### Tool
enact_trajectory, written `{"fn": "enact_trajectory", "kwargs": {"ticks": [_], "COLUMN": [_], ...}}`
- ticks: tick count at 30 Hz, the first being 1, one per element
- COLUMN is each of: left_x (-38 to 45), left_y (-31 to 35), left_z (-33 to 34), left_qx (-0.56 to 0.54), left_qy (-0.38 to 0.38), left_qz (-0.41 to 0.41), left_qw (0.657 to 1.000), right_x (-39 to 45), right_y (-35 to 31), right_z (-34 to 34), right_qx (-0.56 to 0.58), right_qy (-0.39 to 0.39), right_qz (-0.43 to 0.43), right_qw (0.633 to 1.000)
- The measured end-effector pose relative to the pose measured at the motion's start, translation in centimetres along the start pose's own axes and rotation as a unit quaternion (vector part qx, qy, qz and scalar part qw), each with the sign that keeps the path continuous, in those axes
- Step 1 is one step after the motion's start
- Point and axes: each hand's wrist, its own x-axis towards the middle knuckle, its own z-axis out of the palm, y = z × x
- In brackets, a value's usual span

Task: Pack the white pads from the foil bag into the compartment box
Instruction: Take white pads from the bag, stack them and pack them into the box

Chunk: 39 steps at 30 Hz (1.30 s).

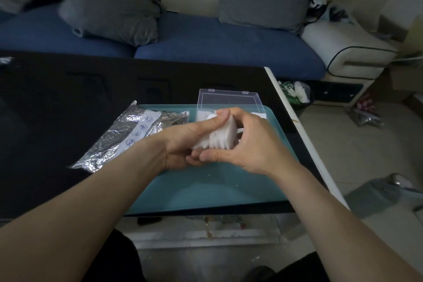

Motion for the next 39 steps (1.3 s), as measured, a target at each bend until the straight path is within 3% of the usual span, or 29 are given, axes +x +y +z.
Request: {"fn": "enact_trajectory", "kwargs": {"ticks": [5,10,13,18,22,25,29,36,39], "left_x": [0.5,0.4,0.3,-0.2,0.0,0.4,0.9,1.7,2.1], "left_y": [-0.4,-0.6,-0.1,0.0,-0.4,-0.1,0.2,-0.5,-0.5], "left_z": [-0.2,-0.5,-1.2,-1.9,-1.1,-0.6,-0.6,-0.1,-0.2], "left_qx": [-0.013,0.066,0.008,0.031,0.045,0.009,0.040,0.084,0.066], "left_qy": [0.017,0.013,-0.015,-0.074,-0.068,-0.066,-0.027,0.105,0.182], "left_qz": [0.006,-0.021,-0.016,-0.023,-0.012,0.024,0.053,0.054,0.077], "left_qw": [1.000,0.998,1.000,0.997,0.997,0.997,0.997,0.989,0.978], "right_x": [0.0,-0.1,0.2,0.5,0.5,0.8,1.0,1.3,1.5], "right_y": [0.0,-0.1,0.5,2.3,2.6,3.1,3.9,5.0,5.0], "right_z": [0.6,0.6,-0.6,-2.5,-2.1,-3.3,-4.2,-3.5,-3.4], "right_qx": [-0.004,0.012,0.080,0.273,0.272,0.291,0.324,0.168,0.177], "right_qy": [0.001,-0.053,-0.067,-0.063,-0.073,-0.030,-0.007,0.048,0.077], "right_qz": [0.005,0.034,0.053,0.058,0.044,0.042,0.050,0.058,0.067], "right_qw": [1.000,0.998,0.993,0.958,0.959,0.955,0.945,0.983,0.979]}}
